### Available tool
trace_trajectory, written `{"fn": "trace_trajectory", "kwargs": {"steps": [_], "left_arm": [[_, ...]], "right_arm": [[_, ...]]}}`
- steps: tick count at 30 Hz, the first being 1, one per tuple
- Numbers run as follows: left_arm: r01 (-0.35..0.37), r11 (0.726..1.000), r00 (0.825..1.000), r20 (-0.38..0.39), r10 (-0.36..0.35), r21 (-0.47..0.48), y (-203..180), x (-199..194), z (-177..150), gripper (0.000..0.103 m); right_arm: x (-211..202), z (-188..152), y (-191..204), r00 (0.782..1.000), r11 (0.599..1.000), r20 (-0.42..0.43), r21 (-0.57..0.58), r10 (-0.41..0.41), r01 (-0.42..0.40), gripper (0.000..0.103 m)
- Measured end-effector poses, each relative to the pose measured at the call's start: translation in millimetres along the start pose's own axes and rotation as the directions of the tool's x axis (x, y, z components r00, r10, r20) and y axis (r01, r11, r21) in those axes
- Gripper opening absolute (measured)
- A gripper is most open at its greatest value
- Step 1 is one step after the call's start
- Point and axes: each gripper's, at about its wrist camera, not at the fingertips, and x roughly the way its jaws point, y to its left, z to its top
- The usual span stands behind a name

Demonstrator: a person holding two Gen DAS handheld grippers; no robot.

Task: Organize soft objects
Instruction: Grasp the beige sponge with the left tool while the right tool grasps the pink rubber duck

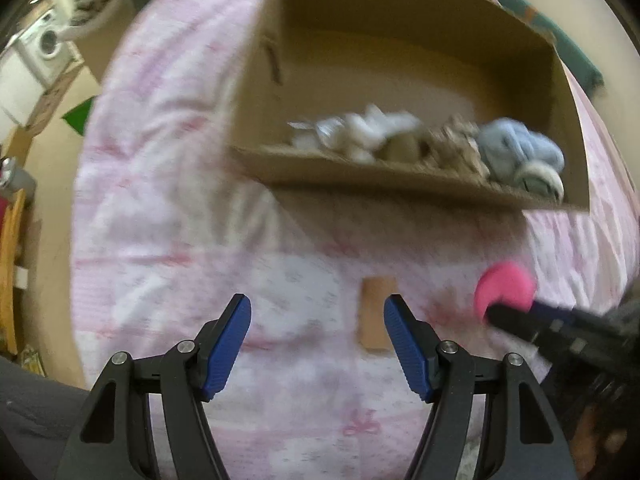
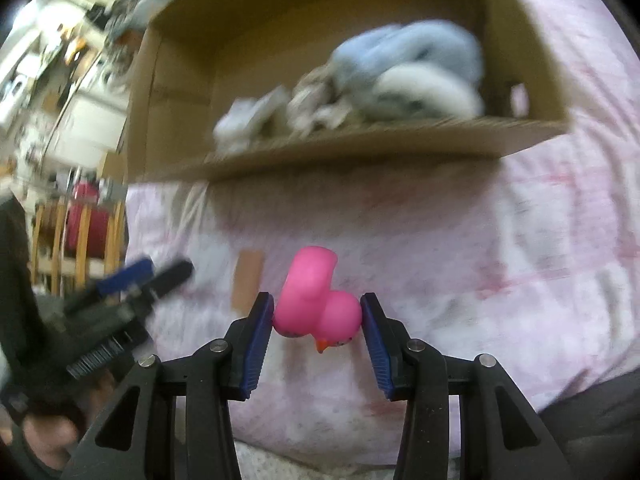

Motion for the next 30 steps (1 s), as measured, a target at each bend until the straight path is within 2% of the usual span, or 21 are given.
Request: {"fn": "trace_trajectory", "kwargs": {"steps": [5,8,10,12,13,14,15,21,30], "left_arm": [[0.045,0.998,0.997,-0.063,-0.042,0.043,-22.9,20.6,0.8,0.065],[0.053,0.997,0.995,-0.090,-0.047,0.063,-32.4,31.4,2.7,0.063],[0.053,0.996,0.993,-0.107,-0.045,0.075,-36.0,38.5,2.5,0.054],[0.045,0.995,0.992,-0.124,-0.033,0.094,-38.4,45.0,1.6,0.034],[0.036,0.994,0.993,-0.115,-0.025,0.102,-38.9,45.0,1.5,0.029],[0.039,0.993,0.995,-0.100,-0.029,0.108,-39.4,42.9,1.7,0.012],[0.052,0.993,0.994,-0.096,-0.042,0.105,-38.8,41.2,2.3,0.007],[0.085,0.996,0.994,-0.069,-0.083,0.026,-22.9,28.8,7.9,0.005],[0.084,0.996,0.996,-0.006,-0.084,-0.027,8.9,5.6,9.6,0.005]], "right_arm": [[-12.8,2.9,-18.5,0.998,0.995,0.056,0.097,-0.007,0.002,0.047],[-17.1,2.9,-20.1,0.997,0.994,0.076,0.110,-0.006,-0.002,0.047],[-16.2,2.6,-19.4,0.997,0.994,0.075,0.110,-0.011,0.003,0.047],[-16.3,2.6,-19.3,0.997,0.994,0.075,0.112,-0.013,0.005,0.047],[-16.9,2.8,-19.7,0.997,0.994,0.075,0.110,-0.014,0.006,0.047],[-17.2,2.7,-19.6,0.997,0.994,0.075,0.108,-0.014,0.006,0.047],[-17.1,2.5,-19.3,0.997,0.994,0.074,0.106,-0.015,0.007,0.047],[-10.4,3.5,-16.0,0.998,0.995,0.055,0.092,-0.032,0.027,0.047],[-3.6,7.0,-15.4,0.999,0.995,0.046,0.104,-0.017,0.012,0.047]]}}
